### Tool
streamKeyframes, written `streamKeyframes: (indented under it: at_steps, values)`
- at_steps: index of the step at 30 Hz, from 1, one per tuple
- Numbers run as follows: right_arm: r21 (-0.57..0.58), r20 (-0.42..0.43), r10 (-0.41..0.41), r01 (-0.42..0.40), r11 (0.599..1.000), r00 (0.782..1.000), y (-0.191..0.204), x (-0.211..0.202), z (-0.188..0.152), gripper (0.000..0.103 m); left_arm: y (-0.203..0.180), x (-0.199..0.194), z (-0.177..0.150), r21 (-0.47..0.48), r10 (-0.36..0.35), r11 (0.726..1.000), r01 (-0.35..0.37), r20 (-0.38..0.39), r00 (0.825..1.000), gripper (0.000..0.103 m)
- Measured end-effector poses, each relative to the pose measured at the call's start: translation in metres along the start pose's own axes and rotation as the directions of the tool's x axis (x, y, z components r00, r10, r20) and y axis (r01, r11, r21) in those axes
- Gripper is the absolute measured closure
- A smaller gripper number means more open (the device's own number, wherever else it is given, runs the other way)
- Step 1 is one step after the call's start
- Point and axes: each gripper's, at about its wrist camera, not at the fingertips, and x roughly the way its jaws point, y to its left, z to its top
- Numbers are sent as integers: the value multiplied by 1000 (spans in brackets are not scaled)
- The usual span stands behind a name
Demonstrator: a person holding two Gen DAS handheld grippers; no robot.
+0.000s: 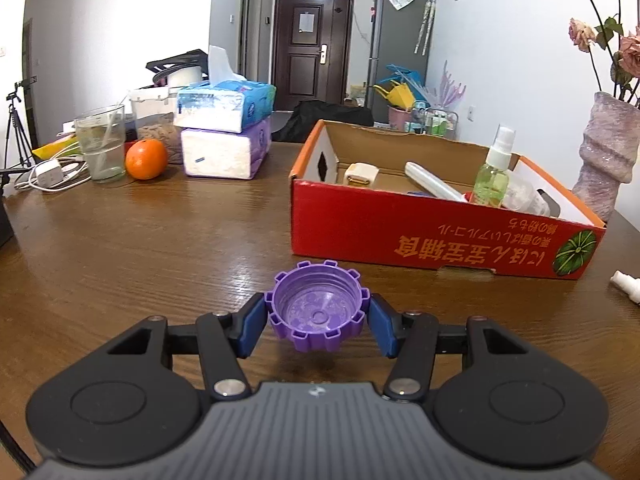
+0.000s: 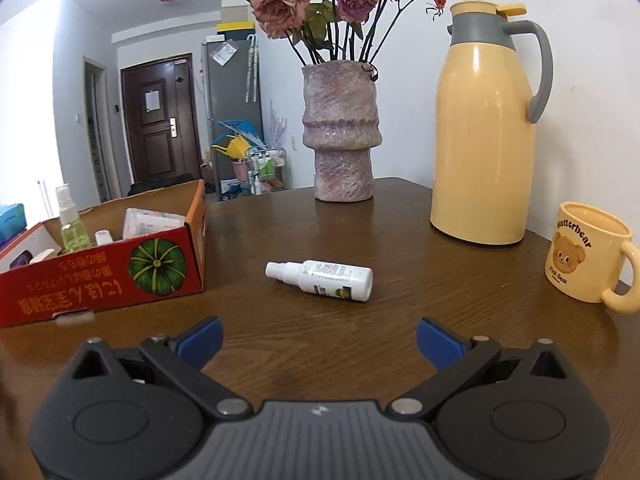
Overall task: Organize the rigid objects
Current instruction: 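Lift the purple cap with the left tool while the right tool lowers onto the spray bottle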
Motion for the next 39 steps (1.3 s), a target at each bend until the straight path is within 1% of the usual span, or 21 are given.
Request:
streamKeyframes:
  at_steps: [5,11,16,22,26,33,37,39]
  values:
    - [19,-3,-25,25,1000,1000,11,14,6,0,1,4,6,11,-14,1000,14,10,1000,47]
    - [33,-7,-42,42,999,999,22,32,13,0,8,16,15,7,-2,1000,2,19,1000,47]
    - [81,-23,-55,57,995,998,24,49,20,0,15,24,22,0,-1,1000,1,21,1000,47]
    - [103,-24,-114,116,988,993,32,74,31,0,17,30,26,4,-4,1000,4,25,1000,47]
    - [116,-45,-161,165,979,986,37,95,40,0,18,32,28,5,-8,1000,8,27,1000,47]
    - [91,-91,-271,279,956,958,45,126,52,0,18,36,29,4,-10,1000,10,22,1000,47]
    - [103,-177,-268,289,952,947,41,143,53,0,18,36,29,4,-12,1000,12,21,1000,47]
    - [119,-200,-266,293,949,943,37,148,53,0,18,37,29,3,-14,1000,14,20,1000,47]
